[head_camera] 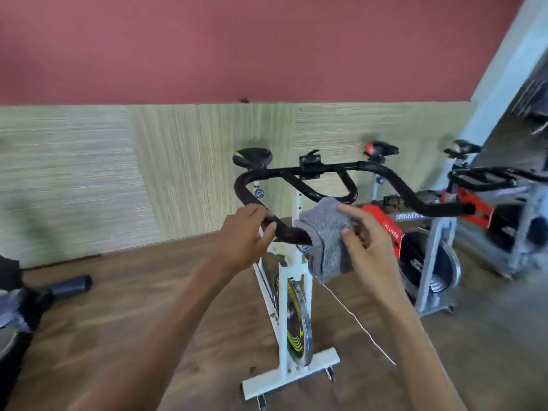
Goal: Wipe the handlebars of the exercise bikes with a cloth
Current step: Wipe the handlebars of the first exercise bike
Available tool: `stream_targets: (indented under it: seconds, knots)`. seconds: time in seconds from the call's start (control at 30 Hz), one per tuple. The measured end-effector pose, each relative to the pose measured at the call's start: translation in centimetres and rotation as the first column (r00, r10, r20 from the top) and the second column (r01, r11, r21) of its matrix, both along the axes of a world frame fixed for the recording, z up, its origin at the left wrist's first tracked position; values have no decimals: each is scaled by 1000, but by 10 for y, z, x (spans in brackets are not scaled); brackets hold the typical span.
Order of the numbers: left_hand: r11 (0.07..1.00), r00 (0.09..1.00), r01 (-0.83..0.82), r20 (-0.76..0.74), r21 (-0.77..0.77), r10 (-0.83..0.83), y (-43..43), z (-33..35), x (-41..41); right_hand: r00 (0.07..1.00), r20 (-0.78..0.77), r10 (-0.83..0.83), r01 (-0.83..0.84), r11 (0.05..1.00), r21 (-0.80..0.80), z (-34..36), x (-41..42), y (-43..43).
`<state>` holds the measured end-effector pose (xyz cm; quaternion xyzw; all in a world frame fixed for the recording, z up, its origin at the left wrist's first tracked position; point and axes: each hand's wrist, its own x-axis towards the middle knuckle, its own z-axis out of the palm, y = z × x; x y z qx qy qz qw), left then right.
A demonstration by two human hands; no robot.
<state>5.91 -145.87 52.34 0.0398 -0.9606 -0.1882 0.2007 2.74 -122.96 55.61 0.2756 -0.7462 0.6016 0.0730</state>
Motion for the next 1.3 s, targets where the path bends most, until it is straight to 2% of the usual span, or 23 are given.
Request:
stream_targets:
  seconds: [0.17,0.23,0.33,0.4,0.47,0.53,0.6,0.63,0.67,0.73,0.8,0.87,0.9,0.93,0.97,1.0,1.03,1.07,1.13,1.17,1.2,1.27,1.3]
  knots:
    - [964,961,215,-145,-157,-238,-40,-23,-39,970,-152,-192,203,978,56,-15,3,-26]
    - [956,949,256,-152,-142,-277,-53,-23,-53,921,-313,-232,273,957,94,-13,2,-42]
    - [943,925,304,-196,-133,-325,-70,-26,-72,742,-619,-258,389,917,85,-20,-1,-58]
    - [934,907,339,-225,-114,-357,-81,-30,-83,625,-672,-398,522,853,-20,-30,-1,-70]
    - [926,890,365,-256,-97,-377,-85,-36,-87,599,-533,-597,635,760,-137,-30,9,-87]
    - [924,884,369,-268,-103,-383,-83,-39,-90,617,-172,-768,717,639,-280,-19,17,-106]
    - [922,882,366,-266,-130,-388,-83,-41,-91,629,100,-771,748,564,-350,-11,23,-120]
    - [918,876,372,-274,-140,-397,-84,-42,-92,624,122,-771,755,556,-349,-8,24,-125]
    - [912,868,382,-281,-147,-409,-86,-42,-93,590,50,-806,773,545,-325,-7,25,-126]
    - [889,845,428,-277,-162,-457,-92,-41,-96,443,-293,-847,834,509,-211,-12,23,-122]
    - [880,829,443,-297,-171,-474,-94,-40,-98,356,-662,-659,866,500,-32,-29,17,-106]
    - [848,795,502,-296,-168,-529,-99,-40,-103,346,-735,-583,879,476,36,-33,16,-99]
    - [832,777,529,-297,-169,-555,-101,-41,-105,339,-662,-668,895,447,8,-27,18,-103]
    - [817,760,552,-302,-168,-576,-104,-42,-107,324,-501,-803,916,399,-47,-20,19,-110]
    - [804,745,571,-307,-166,-593,-107,-43,-109,331,-253,-909,926,365,-97,-13,18,-120]
    - [791,731,589,-309,-165,-608,-109,-43,-110,357,-9,-934,927,355,-121,-10,14,-127]
    - [779,717,604,-314,-167,-623,-111,-43,-110,345,114,-932,937,334,-104,-8,12,-135]
    - [768,701,617,-323,-171,-636,-112,-43,-110,277,70,-958,960,274,-50,-8,12,-140]
    - [759,681,628,-348,-174,-644,-114,-43,-111,110,-372,-922,991,132,-35,-21,19,-139]
    - [759,676,629,-362,-170,-642,-114,-42,-111,97,-586,-804,988,148,-39,-29,22,-136]
    - [758,671,632,-374,-165,-641,-115,-42,-111,111,-715,-691,983,182,-23,-31,24,-133]
    - [751,656,640,-395,-160,-643,-115,-41,-111,175,-720,-671,973,228,24,-25,24,-129]
    - [748,650,645,-401,-156,-645,-115,-41,-111,208,-597,-775,969,248,15,-20,23,-127]
